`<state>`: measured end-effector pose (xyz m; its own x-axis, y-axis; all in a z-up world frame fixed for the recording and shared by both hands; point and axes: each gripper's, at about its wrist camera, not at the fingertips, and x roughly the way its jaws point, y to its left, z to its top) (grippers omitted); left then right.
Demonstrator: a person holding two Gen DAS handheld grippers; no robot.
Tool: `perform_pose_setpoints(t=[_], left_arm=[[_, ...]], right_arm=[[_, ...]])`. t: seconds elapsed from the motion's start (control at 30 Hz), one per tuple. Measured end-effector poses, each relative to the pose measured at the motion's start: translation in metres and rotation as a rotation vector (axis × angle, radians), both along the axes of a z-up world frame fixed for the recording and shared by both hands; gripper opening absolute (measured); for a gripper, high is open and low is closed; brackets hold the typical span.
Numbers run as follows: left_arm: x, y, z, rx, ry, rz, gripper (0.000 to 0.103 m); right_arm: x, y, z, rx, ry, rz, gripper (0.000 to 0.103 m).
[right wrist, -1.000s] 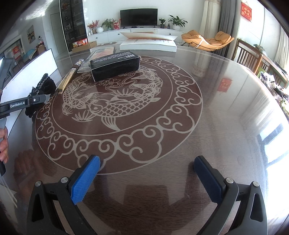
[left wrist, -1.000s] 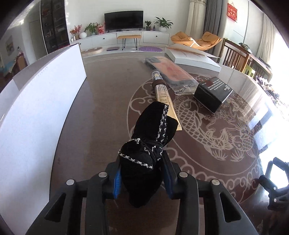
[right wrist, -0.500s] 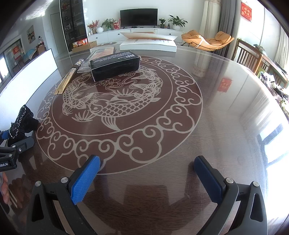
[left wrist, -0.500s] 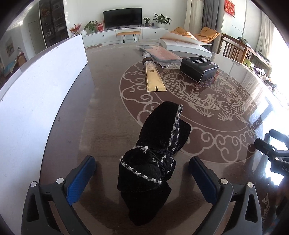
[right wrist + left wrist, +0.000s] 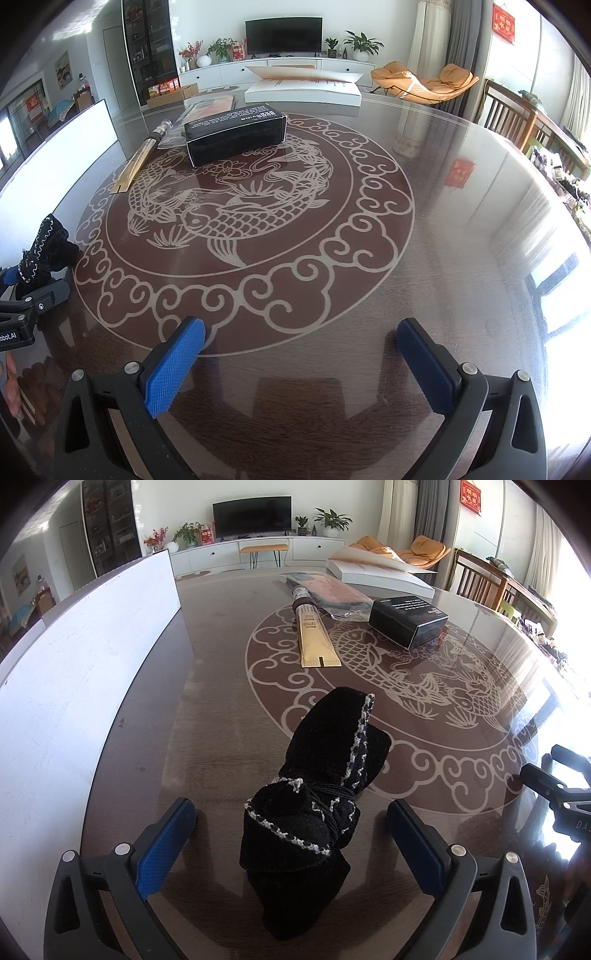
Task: Organize objects
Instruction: 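Lift the black knit item with the left tool while the right tool approaches the black soap box, then close the right tool on the black 'ODOR REMOVING BAR' box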
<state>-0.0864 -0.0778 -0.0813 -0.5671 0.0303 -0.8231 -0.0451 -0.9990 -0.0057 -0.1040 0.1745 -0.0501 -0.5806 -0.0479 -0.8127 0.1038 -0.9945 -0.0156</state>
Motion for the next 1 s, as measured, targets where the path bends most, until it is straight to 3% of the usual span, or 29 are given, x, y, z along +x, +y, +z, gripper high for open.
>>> perform_pose_setpoints(t=[0.47, 0.53, 0.6, 0.83, 1.0], left_arm=[[-0.004, 0.002, 0.001, -0.003, -0.007, -0.001, 0.103], [-0.003, 0.002, 0.001, -0.002, -0.007, 0.000, 0.103], [-0.003, 0.003, 0.001, -0.004, -0.005, 0.003, 0.103], [-0.003, 0.003, 0.001, -0.003, -0.004, 0.004, 0.103], [-0.003, 0.003, 0.001, -0.002, -0.004, 0.004, 0.103]], right_arm=[[-0.002, -0.001, -0.001, -0.004, -0.003, 0.008, 0.103], [-0.013, -0.002, 0.000, 0.005, -0.056, 0.051, 0.103], [-0.032, 0.000, 0.005, -0.019, -0.112, 0.030, 0.103], [-0.138, -0.009, 0.040, -0.334, -0.151, -0.162, 0.103], [-0.203, -0.043, 0.031, -0.390, -0.219, -0.277, 0.103]])
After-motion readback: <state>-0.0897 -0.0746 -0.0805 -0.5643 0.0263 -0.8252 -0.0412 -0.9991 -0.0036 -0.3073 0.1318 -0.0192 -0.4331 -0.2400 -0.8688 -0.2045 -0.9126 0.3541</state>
